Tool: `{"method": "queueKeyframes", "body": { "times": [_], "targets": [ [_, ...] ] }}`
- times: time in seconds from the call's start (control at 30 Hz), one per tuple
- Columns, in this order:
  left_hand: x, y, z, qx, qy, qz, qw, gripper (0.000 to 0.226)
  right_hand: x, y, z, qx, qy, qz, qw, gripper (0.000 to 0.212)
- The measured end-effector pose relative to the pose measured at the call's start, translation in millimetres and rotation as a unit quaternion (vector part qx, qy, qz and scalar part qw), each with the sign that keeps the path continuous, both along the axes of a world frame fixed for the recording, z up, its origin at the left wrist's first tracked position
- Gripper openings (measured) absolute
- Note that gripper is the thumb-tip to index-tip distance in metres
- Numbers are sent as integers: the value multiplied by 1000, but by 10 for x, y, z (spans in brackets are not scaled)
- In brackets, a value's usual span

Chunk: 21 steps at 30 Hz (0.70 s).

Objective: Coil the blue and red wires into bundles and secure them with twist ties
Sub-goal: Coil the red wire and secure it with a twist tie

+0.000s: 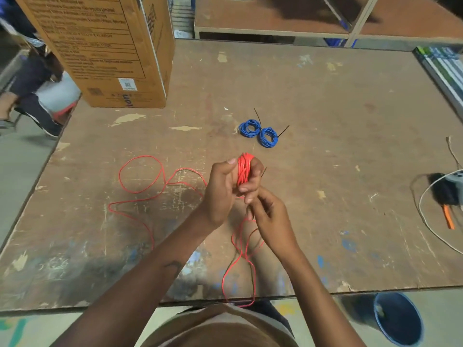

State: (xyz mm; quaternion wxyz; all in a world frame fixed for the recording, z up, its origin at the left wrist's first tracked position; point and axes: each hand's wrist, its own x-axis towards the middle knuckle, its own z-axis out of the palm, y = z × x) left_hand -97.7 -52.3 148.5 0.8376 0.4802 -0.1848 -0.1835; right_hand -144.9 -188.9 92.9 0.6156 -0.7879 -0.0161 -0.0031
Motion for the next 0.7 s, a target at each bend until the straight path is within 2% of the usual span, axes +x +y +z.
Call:
{"method": "queueKeyframes", "body": {
  "times": [0.13,0.27,0.4,0.47,0.5,0.53,0.57,0.63,0.7],
  "targets": [
    [78,-78,-58,46,21,112,992,45,-70,124,-9,-84,-18,-6,996,19],
    [322,14,-209,220,-38,206,953,49,-136,122,88,-85,20,6,996,22],
    [325,156,-435,407,-165,179,880,50,-116,25,312,-53,83,32,995,20],
    [244,192,-519,492,-154,133,847,43,-65,-67,500,-16,108,37,993,22],
    [211,218,-540,505,-149,130,840,38,-42,-119,602,6,113,35,993,25],
    [184,225,-550,488,-147,140,849,34,-21,-175,699,36,115,27,992,28],
    [156,223,-560,439,-131,154,875,30,7,-241,781,75,114,16,991,28],
    [165,262,-616,414,-140,121,891,31,95,-401,891,132,108,-12,985,25],
    [134,300,-619,403,-117,96,903,44,223,-529,942,100,95,-29,990,26]
  ]
}}
